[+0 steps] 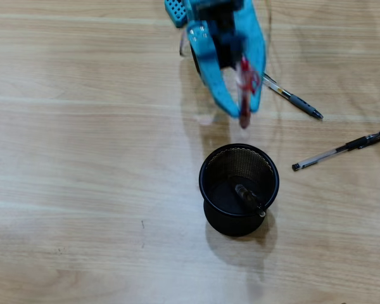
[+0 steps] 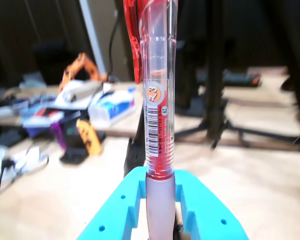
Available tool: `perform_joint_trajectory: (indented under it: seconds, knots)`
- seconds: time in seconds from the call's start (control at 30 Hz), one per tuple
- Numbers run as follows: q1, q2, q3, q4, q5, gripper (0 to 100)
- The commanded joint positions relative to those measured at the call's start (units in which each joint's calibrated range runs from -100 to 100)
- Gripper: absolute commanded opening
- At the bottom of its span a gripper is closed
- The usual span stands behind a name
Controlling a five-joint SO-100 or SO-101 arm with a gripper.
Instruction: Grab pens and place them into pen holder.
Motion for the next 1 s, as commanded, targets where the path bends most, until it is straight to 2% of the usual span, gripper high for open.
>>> perform_joint_trajectory:
  seconds: [0.0, 0.5, 0.7, 0.97]
  knots:
    - [-0.44, 4.97, -4.71, -1.53, 0.43, 2]
    - [0.02, 14.48, -4.35, -6.45, 0.48, 3]
    - [-0.44, 15.25, -4.53, -6.45, 1.63, 11]
    - [-0.62, 14.48, -4.62, -6.45, 2.16, 11]
